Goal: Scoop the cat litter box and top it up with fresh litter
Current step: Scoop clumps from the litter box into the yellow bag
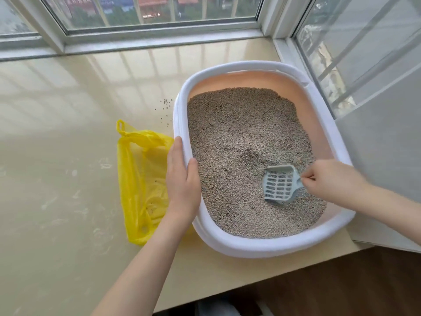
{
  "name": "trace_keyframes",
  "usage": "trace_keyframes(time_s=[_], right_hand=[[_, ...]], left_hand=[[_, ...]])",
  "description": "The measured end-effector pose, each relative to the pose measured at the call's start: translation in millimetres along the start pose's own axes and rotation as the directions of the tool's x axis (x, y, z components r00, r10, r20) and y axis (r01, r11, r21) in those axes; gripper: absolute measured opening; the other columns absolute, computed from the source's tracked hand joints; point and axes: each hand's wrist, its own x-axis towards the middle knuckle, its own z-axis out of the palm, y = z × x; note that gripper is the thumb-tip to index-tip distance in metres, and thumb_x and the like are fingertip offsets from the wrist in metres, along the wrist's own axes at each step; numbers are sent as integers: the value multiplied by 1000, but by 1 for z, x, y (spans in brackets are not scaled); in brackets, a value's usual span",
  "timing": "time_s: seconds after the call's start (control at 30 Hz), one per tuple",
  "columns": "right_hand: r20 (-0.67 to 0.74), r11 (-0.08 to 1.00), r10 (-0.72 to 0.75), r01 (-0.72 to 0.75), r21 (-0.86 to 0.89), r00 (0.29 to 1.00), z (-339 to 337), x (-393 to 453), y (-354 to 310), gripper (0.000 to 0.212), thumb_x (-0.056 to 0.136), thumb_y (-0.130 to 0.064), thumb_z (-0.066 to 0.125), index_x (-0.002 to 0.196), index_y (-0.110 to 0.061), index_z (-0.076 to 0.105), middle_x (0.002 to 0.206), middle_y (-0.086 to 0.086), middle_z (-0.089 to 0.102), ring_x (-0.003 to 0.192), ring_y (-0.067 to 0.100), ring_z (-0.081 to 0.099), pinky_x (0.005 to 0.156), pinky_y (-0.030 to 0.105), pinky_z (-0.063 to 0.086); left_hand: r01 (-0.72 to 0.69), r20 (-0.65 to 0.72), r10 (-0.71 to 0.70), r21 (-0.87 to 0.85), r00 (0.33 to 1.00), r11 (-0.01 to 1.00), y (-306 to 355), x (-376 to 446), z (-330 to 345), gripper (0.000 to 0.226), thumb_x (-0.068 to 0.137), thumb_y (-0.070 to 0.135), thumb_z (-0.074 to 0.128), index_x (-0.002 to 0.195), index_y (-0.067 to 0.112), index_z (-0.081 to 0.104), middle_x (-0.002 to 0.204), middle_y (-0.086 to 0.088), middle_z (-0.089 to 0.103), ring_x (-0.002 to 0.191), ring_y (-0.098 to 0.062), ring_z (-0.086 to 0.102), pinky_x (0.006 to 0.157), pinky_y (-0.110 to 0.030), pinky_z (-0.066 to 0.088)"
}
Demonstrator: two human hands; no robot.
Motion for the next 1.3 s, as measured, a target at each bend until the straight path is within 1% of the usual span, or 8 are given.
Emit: trace_keyframes(time_s=[0.17, 0.37, 0.6, 0.7, 0.83, 1.0, 1.2, 1.3], right_hand=[[37, 939, -56, 40, 342, 998, 17, 20, -49, 27, 94, -21, 51, 83, -27, 75, 43, -8, 46, 37, 9, 29, 37, 18, 22], [-34, 698, 18, 12, 716, 999, 42, 39, -114, 21, 95, -24, 54, 103, -20, 73, 44, -10, 49, 41, 13, 30, 46, 24, 25], [-106, 310, 224, 32, 950, 969, 62, 38, -140, 25, 91, -24, 59, 73, -14, 72, 51, 2, 43, 50, 14, 31, 53, 29, 22], [-172, 311, 292, 77, 947, 941, 61, 27, -133, 34, 93, -24, 58, 60, -31, 67, 47, -6, 38, 49, 14, 28, 52, 29, 21], [-201, 357, 285, 91, 930, 937, 56, 10, -116, 24, 93, -26, 59, 77, -41, 69, 46, -9, 40, 49, 13, 29, 51, 29, 23], [-209, 334, 276, 111, 936, 938, 53, -3, -101, 19, 94, -25, 58, 85, -24, 74, 51, 2, 41, 51, 15, 29, 52, 32, 21], [-234, 366, 285, 121, 923, 929, 54, -17, -93, 16, 94, -26, 58, 99, -25, 73, 45, -10, 43, 49, 14, 32, 50, 30, 23], [-235, 343, 273, 134, 930, 933, 52, -23, -87, 22, 94, -24, 57, 89, -12, 74, 49, -3, 44, 52, 15, 34, 51, 31, 24]], left_hand=[[14, -13, -15, -33, 1000, 999, 0, -6, 9, 58, 94, 21, 32, 150, 10, 21, 155, -1, 25, 143, -10, 19, 114, -14, 9], [-27, -34, 27, 6, 999, 1000, -2, -4, 9, 54, 97, 19, 32, 148, 5, 24, 153, -5, 28, 141, -9, 21, 112, -9, 9], [-39, -27, 40, 21, 999, 999, -2, -5, 8, 53, 97, 18, 33, 148, 6, 24, 154, -5, 27, 142, -11, 21, 113, -11, 10], [-39, -22, 40, 27, 999, 999, -2, -5, 8, 53, 98, 17, 33, 148, 5, 24, 154, -5, 27, 143, -13, 21, 113, -10, 9], [-30, -21, 31, 23, 999, 999, -1, -6, 8, 52, 99, 17, 33, 149, 6, 24, 154, -4, 27, 143, -12, 20, 113, -10, 9], [-34, -25, 35, 18, 999, 999, -2, -7, 8, 50, 100, 10, 36, 149, 6, 24, 154, -4, 27, 143, -12, 21, 113, -9, 9], [-10, -14, 10, 8, 1000, 1000, -2, -7, 8, 51, 100, 9, 38, 149, 7, 24, 153, -5, 29, 142, -13, 23, 111, -7, 11], [-25, -25, 27, 65, 999, 998, 6, -7, 5, 49, 97, 9, 41, 144, 2, 33, 147, -14, 33, 138, -21, 29, 114, -18, 18]])
